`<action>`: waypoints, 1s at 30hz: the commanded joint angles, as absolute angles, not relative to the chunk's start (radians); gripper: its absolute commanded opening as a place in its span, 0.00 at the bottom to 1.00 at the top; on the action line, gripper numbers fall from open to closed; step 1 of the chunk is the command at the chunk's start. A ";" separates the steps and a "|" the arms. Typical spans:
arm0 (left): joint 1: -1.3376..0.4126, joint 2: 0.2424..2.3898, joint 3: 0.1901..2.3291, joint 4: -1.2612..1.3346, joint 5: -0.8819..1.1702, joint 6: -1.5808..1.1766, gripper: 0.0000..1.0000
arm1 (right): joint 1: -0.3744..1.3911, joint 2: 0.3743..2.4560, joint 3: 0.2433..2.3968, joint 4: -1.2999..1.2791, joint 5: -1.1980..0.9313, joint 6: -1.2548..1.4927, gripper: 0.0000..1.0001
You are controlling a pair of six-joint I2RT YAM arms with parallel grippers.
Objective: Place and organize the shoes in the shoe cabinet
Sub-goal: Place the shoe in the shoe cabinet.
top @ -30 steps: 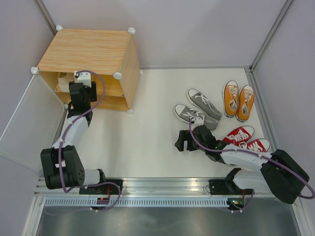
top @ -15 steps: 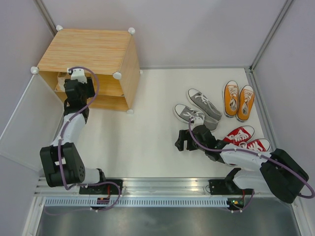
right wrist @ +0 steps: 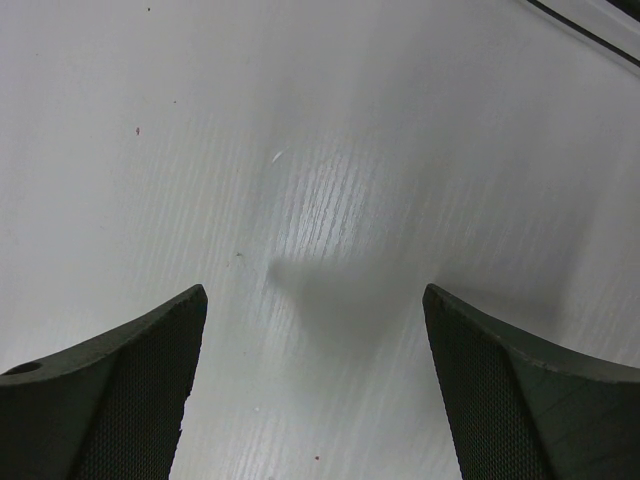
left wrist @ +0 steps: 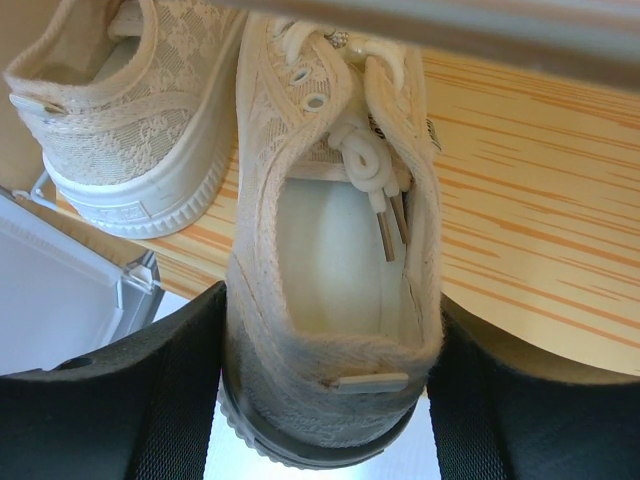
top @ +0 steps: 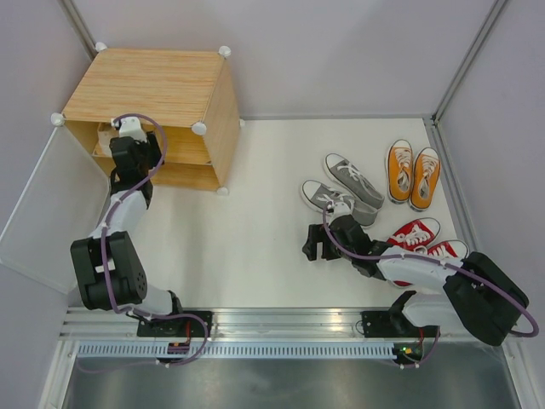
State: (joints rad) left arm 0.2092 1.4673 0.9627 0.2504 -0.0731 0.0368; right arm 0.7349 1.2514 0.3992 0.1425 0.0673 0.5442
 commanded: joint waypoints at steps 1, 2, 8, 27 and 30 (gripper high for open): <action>0.261 1.473 1.019 0.422 -0.175 -0.017 0.02 | 0.732 1.267 0.439 0.152 0.090 0.526 0.92; 0.268 1.474 1.020 0.426 -0.172 -0.008 0.03 | 0.732 1.272 0.440 0.153 0.091 0.525 0.92; 0.302 1.505 1.051 0.439 -0.147 -0.026 0.09 | 0.732 1.285 0.446 0.152 0.098 0.520 0.92; 0.339 1.609 1.141 0.454 -0.160 -0.086 0.16 | 0.730 1.336 0.463 0.152 0.106 0.512 0.92; 0.341 1.631 1.158 0.453 -0.164 -0.086 0.18 | 0.732 1.342 0.465 0.152 0.109 0.512 0.92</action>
State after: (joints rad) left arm 0.2630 1.6028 1.0775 0.2695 0.0414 -0.0536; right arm 0.7349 1.3228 0.4450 0.1596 0.0925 0.5224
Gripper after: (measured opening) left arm 0.730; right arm 0.920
